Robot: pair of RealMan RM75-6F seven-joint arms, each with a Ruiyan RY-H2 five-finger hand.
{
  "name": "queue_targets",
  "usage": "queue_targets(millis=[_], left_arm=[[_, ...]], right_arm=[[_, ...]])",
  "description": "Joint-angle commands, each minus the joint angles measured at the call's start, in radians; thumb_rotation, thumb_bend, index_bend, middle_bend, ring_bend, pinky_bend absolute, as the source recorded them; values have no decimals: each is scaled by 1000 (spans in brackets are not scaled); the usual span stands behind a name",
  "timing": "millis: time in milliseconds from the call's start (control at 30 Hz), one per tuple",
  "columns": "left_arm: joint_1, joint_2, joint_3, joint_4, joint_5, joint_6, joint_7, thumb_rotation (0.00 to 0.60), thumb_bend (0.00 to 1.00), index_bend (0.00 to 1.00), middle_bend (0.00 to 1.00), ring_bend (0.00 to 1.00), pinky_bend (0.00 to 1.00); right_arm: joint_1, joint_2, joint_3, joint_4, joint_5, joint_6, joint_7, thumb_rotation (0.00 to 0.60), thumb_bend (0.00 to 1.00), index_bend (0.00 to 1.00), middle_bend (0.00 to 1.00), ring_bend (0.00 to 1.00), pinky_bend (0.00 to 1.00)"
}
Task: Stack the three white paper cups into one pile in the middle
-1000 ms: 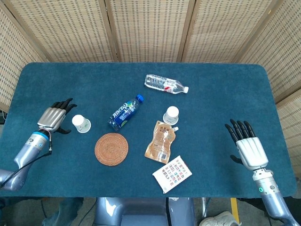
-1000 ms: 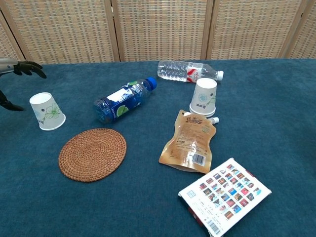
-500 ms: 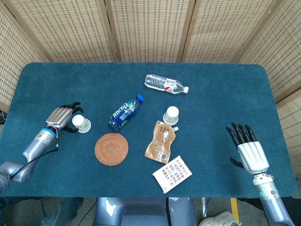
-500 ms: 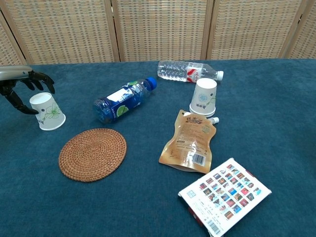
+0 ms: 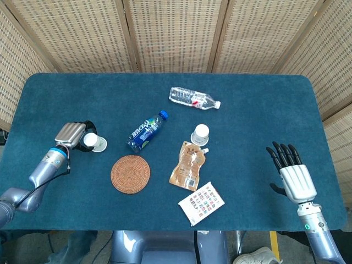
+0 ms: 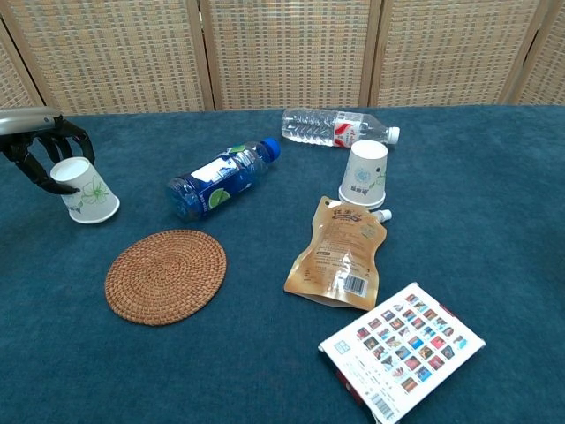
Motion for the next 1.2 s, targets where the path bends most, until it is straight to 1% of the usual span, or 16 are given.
queue_targets(millis=[33,233,333,433,500,600,633,700,867,1000,1200], left_arm=[[-3,16,-11,-21,-3,12,-4,600,260,485,302,347,314],[-32,97,-66,-156,16,57,-34,600,250,485,302,347,314],[-79,152,-118,-255,17,57,-15,600,240,485,302,348,314],[-145,180,-169,-322,-5,29,42,600,233,485,302,353,314],[-194,186,-204,-359,-48,-12,62,600,229,485,302,354,314],[-280,172,-251,-381,-102,-76,82,600,224,489,302,355,314],[-305,162,-258,-377,-113,-90,96,600,223,492,303,355,314],[-361,134,-266,-357,-148,-120,135,600,221,498,304,355,314],[-494,53,-259,-291,-244,-189,233,600,220,498,304,355,313],[-580,-14,-241,-222,-321,-225,288,600,220,498,304,355,313],[-700,-111,-190,-92,-417,-262,375,600,221,497,304,355,312]], right_arm=[[-3,1,3,-2,-3,0,2,600,0,17,0,0,0],[-11,7,13,-11,-11,0,6,600,0,17,0,0,0],[-14,11,21,-15,-7,-6,10,600,0,19,0,0,0],[-16,16,31,-18,1,-11,15,600,0,24,0,0,0],[-18,19,38,-18,7,-14,18,600,0,25,0,0,0],[-20,24,47,-18,15,-20,29,600,0,25,0,0,0],[-20,25,49,-17,17,-22,31,600,0,25,0,0,0],[-21,28,55,-13,24,-27,39,600,0,26,0,0,0],[-22,32,70,3,46,-48,58,600,0,26,0,0,0],[-25,37,80,8,55,-54,73,600,0,26,0,0,0],[-28,41,88,12,59,-65,89,600,0,26,0,0,0]])
